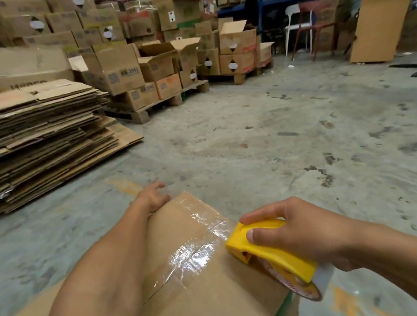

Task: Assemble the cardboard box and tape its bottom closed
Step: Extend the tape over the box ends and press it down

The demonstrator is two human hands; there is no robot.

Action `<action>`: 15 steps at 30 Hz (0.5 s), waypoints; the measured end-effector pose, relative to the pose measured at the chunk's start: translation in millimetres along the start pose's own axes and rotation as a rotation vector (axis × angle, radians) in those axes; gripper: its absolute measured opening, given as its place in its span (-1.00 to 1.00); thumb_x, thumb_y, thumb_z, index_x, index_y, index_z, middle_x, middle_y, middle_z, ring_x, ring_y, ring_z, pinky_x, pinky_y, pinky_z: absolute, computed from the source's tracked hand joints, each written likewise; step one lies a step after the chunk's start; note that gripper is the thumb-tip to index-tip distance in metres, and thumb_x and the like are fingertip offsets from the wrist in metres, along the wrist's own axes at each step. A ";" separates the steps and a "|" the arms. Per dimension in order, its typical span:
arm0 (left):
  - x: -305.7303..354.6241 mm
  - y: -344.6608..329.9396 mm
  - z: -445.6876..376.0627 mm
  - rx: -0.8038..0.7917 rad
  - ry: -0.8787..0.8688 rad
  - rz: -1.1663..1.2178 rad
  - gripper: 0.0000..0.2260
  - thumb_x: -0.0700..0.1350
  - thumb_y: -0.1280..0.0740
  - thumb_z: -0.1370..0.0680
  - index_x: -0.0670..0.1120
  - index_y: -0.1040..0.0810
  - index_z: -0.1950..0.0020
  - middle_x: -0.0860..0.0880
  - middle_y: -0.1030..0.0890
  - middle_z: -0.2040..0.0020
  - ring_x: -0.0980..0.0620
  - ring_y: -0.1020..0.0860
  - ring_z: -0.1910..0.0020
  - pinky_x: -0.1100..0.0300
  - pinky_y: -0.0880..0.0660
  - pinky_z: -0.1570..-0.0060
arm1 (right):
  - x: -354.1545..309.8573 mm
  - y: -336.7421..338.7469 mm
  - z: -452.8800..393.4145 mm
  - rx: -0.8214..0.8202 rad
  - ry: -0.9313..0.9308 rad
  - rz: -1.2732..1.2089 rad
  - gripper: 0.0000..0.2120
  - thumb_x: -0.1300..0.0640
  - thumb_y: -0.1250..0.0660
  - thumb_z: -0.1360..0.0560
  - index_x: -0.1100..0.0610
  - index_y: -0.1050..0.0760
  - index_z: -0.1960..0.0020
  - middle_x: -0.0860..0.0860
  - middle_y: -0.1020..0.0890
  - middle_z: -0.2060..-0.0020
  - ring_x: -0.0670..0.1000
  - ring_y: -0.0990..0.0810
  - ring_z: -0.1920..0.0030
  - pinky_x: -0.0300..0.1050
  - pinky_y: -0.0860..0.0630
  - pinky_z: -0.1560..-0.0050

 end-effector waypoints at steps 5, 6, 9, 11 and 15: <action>-7.1 23.0 28.7 0.085 -0.013 0.317 -0.45 0.15 -0.01 -0.66 -0.11 -0.14 -0.57 -0.14 -0.21 -0.56 -0.13 -0.19 -0.54 0.07 -0.09 -0.46 | 0.3 1.8 -0.2 -0.010 -0.004 0.111 -0.72 -0.16 -0.45 -0.40 -0.25 -0.62 -0.11 -0.17 -0.65 -0.03 -0.12 -0.62 -0.02 -0.11 -0.56 -0.17; -3.3 28.1 39.0 0.062 -0.056 0.458 -0.43 0.23 0.04 -0.64 -0.05 -0.19 -0.56 -0.12 -0.27 -0.54 -0.13 -0.23 -0.52 0.01 -0.12 -0.46 | 0.5 2.3 -0.6 -0.012 -0.006 0.114 -0.72 -0.17 -0.45 -0.39 -0.25 -0.62 -0.10 -0.17 -0.65 -0.03 -0.11 -0.62 -0.02 -0.09 -0.56 -0.17; 12.0 44.2 65.0 -0.052 -0.165 0.693 -0.36 0.44 0.12 -0.49 0.21 -0.39 -0.41 -0.04 -0.48 -0.41 -0.10 -0.46 -0.37 -0.06 -0.33 -0.39 | -1.6 2.7 -1.3 -0.031 -0.006 0.101 -0.73 -0.13 -0.45 -0.41 -0.21 -0.63 -0.11 -0.15 -0.66 -0.01 -0.11 -0.62 0.01 -0.15 -0.57 -0.11; 26.3 47.5 78.3 -0.129 -0.245 0.654 -0.33 0.48 0.14 -0.44 0.25 -0.44 -0.35 -0.01 -0.52 -0.36 -0.06 -0.54 -0.28 -0.06 -0.40 -0.34 | -2.7 3.5 -1.6 -0.039 0.003 0.099 -0.73 -0.10 -0.46 -0.43 -0.18 -0.63 -0.12 -0.15 -0.67 0.03 -0.15 -0.63 0.06 -0.26 -0.57 0.01; 53.3 26.4 99.7 -0.277 -0.339 0.267 -0.33 0.38 0.21 -0.53 0.15 -0.33 -0.50 0.02 -0.44 -0.41 -0.04 -0.42 -0.38 -0.02 -0.22 -0.44 | -1.7 5.4 1.0 -0.023 -0.007 0.056 -0.75 -0.03 -0.47 -0.44 -0.10 -0.65 -0.12 -0.06 -0.72 0.12 -0.11 -0.65 0.20 -0.31 -0.57 0.19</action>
Point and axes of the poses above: each hand's wrist, its own z-axis away from the middle knuckle, its own y-axis out of the back of the hand, x = y × z, the point moved 1 cm from there along -z, towards the middle knuckle
